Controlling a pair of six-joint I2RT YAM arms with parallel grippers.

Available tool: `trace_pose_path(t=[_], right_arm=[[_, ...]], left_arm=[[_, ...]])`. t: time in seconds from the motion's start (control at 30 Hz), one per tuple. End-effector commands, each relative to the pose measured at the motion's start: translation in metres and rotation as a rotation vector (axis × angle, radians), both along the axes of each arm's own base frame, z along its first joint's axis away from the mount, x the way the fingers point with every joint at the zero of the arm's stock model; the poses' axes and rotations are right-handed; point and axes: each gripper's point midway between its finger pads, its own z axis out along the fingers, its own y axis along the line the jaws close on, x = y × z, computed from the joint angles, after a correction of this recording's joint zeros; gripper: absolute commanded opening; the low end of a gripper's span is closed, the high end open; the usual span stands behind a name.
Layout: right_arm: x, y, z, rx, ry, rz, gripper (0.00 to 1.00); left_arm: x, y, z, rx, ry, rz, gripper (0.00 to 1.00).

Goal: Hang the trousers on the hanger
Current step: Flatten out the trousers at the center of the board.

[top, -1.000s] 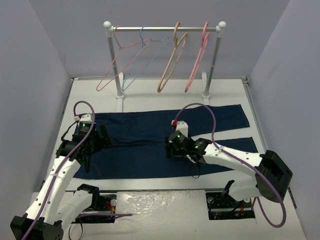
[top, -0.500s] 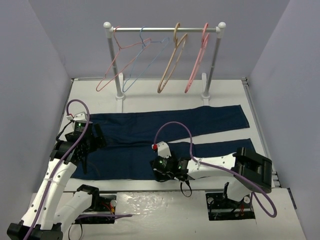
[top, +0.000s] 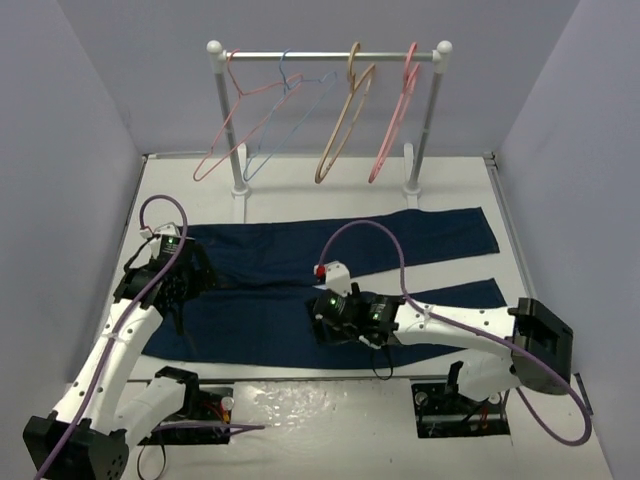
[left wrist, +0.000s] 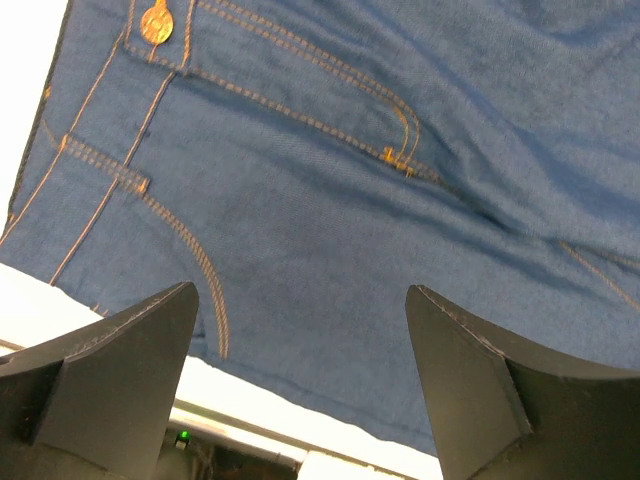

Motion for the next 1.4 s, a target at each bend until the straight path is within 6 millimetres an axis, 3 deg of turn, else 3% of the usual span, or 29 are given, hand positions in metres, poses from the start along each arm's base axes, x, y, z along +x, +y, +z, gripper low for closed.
trace_pose_path(t=[0.0, 0.13, 0.3, 0.4, 0.57, 0.63, 0.8, 0.97, 1.1, 1.23, 1.37], right_arm=[[0.097, -0.057, 0.061, 0.056, -0.128, -0.265, 0.7], [0.148, -0.124, 0.056, 0.051, -0.087, -0.471, 0.69], [0.194, -0.195, 0.039, 0.095, -0.027, -0.673, 0.68], [0.22, -0.221, 0.028, 0.139, -0.026, -0.77, 0.68], [0.26, -0.263, 0.011, 0.196, -0.029, -0.914, 0.67], [0.264, -0.275, 0.007, 0.212, -0.021, -0.95, 0.67], [0.275, -0.325, -0.016, 0.265, -0.03, -1.057, 0.66], [0.263, -0.345, -0.049, 0.278, 0.014, -1.114, 0.66], [0.242, -0.357, -0.077, 0.252, 0.07, -1.16, 0.66], [0.227, -0.382, -0.084, 0.258, 0.088, -1.238, 0.66], [0.223, -0.399, -0.07, 0.234, 0.06, -1.266, 0.66]], left_arm=[[0.047, 0.013, 0.016, 0.018, -0.115, 0.041, 0.82], [0.074, 0.028, 0.003, -0.026, -0.103, 0.086, 0.82], [0.109, 0.05, -0.009, -0.08, -0.106, 0.15, 0.82], [0.131, 0.057, -0.012, -0.098, -0.131, 0.171, 0.82], [0.161, 0.071, -0.039, -0.132, -0.103, 0.196, 0.82], [0.168, 0.074, -0.046, -0.133, -0.096, 0.198, 0.82], [0.199, 0.078, -0.065, -0.15, -0.121, 0.2, 0.82], [0.211, 0.082, -0.081, -0.15, -0.096, 0.202, 0.82], [0.214, 0.089, -0.091, -0.168, -0.085, 0.245, 0.82], [0.212, 0.1, -0.093, -0.176, -0.088, 0.288, 0.82], [0.21, 0.11, -0.086, -0.186, -0.1, 0.323, 0.82]])
